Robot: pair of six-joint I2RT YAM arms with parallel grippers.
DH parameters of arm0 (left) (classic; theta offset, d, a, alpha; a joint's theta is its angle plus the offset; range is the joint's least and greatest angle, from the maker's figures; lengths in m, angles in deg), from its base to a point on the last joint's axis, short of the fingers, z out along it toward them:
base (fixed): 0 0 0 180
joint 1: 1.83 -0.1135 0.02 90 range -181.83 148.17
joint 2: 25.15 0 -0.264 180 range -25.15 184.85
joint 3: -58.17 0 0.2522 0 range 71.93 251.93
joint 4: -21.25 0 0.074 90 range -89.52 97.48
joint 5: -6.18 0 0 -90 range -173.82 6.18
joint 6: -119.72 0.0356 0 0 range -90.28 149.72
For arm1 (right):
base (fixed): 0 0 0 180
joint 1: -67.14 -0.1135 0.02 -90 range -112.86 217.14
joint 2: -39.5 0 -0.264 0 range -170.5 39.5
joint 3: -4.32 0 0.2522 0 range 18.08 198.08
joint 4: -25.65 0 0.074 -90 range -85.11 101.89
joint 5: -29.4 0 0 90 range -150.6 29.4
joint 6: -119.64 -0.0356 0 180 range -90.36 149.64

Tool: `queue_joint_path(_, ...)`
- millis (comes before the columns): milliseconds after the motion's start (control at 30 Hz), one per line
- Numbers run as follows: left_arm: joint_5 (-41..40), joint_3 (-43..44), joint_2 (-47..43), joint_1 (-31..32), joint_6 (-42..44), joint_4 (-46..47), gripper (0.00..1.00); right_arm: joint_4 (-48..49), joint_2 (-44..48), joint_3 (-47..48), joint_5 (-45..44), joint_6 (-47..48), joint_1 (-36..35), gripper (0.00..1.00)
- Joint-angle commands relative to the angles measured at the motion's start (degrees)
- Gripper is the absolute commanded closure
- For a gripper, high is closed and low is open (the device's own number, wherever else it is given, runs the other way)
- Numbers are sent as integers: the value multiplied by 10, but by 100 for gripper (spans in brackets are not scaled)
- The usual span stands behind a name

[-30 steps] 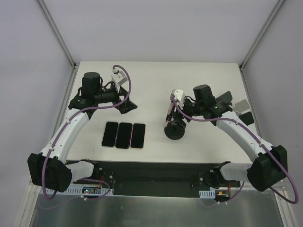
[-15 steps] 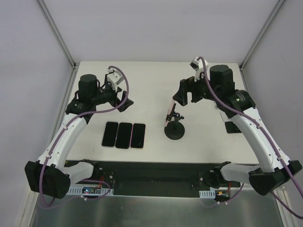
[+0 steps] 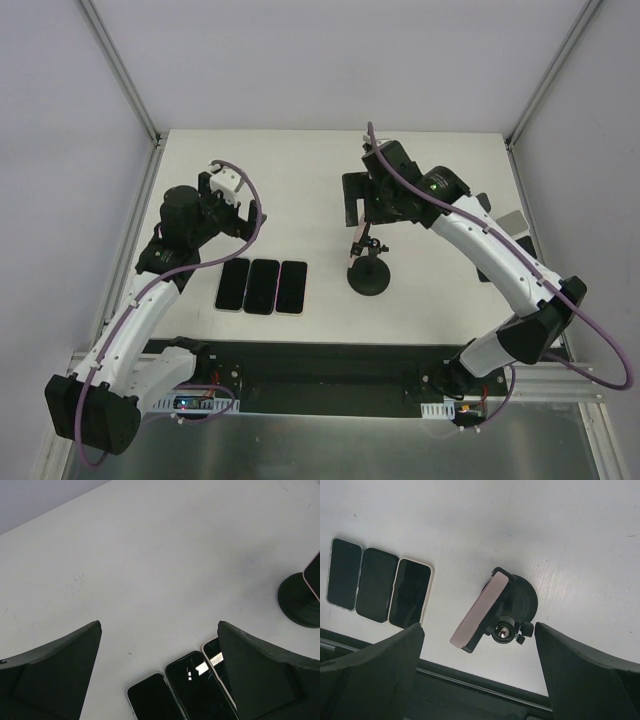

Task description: Remove the phone from the phone stand

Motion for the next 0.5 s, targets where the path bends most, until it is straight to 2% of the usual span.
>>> queue_joint_path(0,-50,-36,-34,16,-3,66,1,-16,-18,19,-60,-41,-21,8)
queue_joint_path(67,-61,-47,-44,26,1,71,1,-6,-33,20,-61,-41,-27,10)
queue_joint_path(233,-79,-64,-53,50,21,77,1,9,-72,30,-74,-41,-36,28)
queue_joint_path(467,-83,-83,-61,77,34,96,1,6,-84,39,-74,-33,-42,71)
